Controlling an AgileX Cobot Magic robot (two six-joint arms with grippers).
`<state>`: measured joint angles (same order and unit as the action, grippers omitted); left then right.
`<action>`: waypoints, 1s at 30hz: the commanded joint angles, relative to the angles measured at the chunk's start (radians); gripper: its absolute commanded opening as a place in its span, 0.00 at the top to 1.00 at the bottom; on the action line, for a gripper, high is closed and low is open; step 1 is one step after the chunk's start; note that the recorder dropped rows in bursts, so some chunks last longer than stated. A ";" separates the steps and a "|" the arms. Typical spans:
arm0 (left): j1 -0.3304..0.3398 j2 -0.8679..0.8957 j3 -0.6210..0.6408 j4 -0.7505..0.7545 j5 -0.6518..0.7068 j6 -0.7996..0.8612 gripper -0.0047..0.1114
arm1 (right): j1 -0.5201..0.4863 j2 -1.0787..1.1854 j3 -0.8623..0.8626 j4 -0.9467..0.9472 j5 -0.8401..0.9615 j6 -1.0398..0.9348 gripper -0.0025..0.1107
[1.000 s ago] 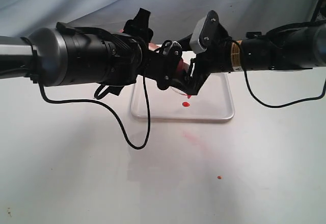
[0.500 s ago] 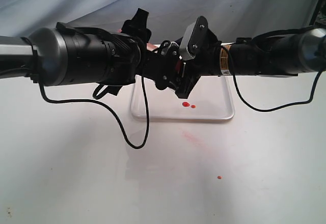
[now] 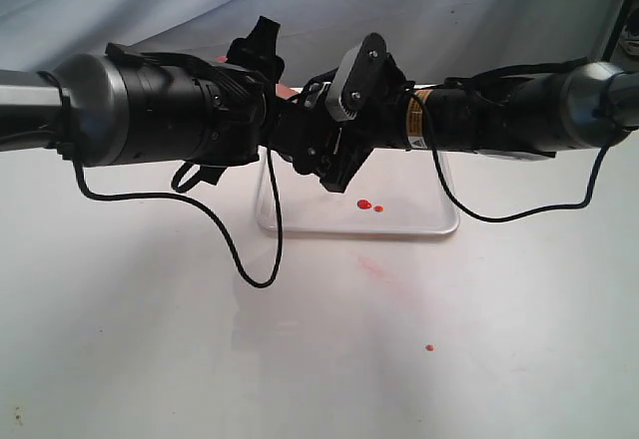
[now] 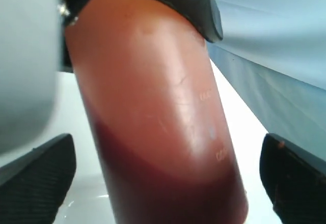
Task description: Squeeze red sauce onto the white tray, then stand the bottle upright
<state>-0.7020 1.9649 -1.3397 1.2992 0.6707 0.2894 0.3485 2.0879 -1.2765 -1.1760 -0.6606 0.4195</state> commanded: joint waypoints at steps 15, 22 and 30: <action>-0.018 -0.022 -0.015 0.057 -0.016 -0.020 0.96 | 0.011 0.013 -0.004 -0.027 0.077 -0.039 0.04; -0.018 -0.022 -0.015 0.057 -0.020 -0.020 0.96 | 0.011 0.013 -0.004 -0.008 0.041 -0.034 0.05; -0.018 -0.022 -0.015 0.057 -0.020 -0.020 0.96 | 0.011 0.059 -0.004 0.120 0.045 -0.086 0.05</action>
<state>-0.7020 1.9649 -1.3397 1.3163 0.7008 0.2953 0.3549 2.1056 -1.2765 -1.1293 -0.6670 0.3635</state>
